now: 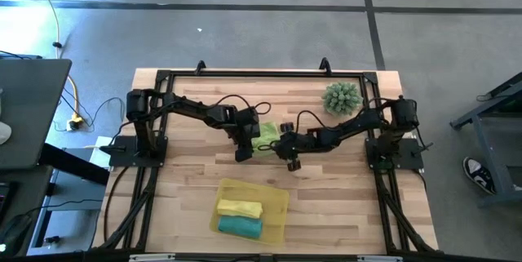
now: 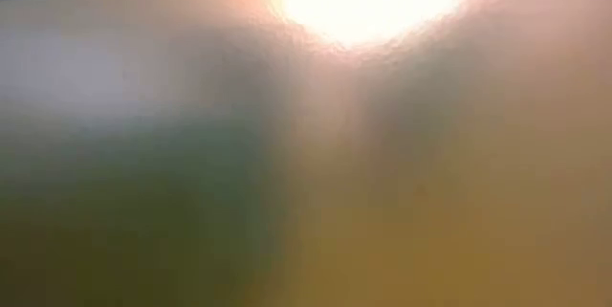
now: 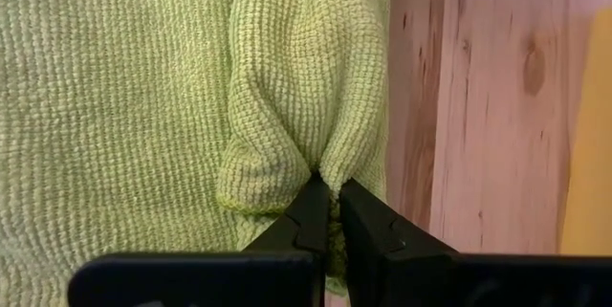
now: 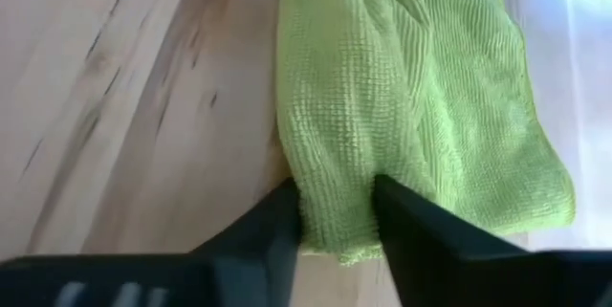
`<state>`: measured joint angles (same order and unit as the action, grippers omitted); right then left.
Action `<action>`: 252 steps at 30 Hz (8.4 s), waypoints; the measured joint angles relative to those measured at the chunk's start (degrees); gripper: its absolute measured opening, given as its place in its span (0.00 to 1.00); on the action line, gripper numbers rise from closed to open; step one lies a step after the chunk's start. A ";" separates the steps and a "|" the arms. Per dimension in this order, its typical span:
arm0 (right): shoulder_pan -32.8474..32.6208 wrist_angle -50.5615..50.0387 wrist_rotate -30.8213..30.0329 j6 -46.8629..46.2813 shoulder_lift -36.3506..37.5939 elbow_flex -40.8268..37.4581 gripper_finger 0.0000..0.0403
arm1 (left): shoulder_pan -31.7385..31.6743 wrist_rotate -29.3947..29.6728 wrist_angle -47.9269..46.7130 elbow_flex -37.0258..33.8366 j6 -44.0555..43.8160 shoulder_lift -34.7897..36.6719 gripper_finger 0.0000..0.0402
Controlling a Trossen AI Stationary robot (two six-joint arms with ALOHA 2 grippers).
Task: Roll microfiber towels into tight, uniform cylinder then place into a basket
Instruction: Roll the green towel
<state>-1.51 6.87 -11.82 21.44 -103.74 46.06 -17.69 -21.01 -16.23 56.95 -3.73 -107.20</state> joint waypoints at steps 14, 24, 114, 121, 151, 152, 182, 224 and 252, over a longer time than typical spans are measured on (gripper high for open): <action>2.80 -1.50 7.71 -11.82 0.02 0.04 0.01 | -0.26 2.97 -0.69 -0.10 5.53 1.15 0.01; 9.20 -1.92 31.10 -28.76 -0.13 -0.11 0.00 | 0.98 7.02 -4.89 -0.12 3.95 5.19 0.17; -4.87 2.03 0.86 6.89 3.17 0.04 0.33 | -3.91 -10.49 1.00 1.07 -12.17 -3.58 0.01; -3.32 1.60 0.86 9.09 3.03 0.04 0.46 | -3.91 -10.68 1.03 1.09 -12.17 -3.58 0.01; 0.64 -0.52 -1.67 -10.44 -2.86 0.26 0.08 | -3.89 -17.03 1.03 1.10 -13.62 -3.76 0.13; 0.73 -0.65 -0.78 -10.80 -2.84 0.26 0.05 | -4.00 -16.38 0.98 1.20 -12.95 -3.71 0.14; 13.90 -1.94 41.12 -39.58 -2.99 0.00 0.00 | 9.18 20.07 -13.92 6.51 15.17 12.19 0.40; 14.27 -8.86 40.73 -23.06 3.14 -0.29 0.26 | 5.62 11.26 -10.46 6.70 9.35 -2.92 0.05; -6.66 1.43 -1.68 4.12 2.01 -0.11 0.50 | 1.53 6.15 -9.72 5.55 8.40 -2.86 0.06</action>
<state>-8.18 8.30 -13.50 25.56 -101.73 45.95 -16.16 -14.86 -25.95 62.50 4.67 -110.06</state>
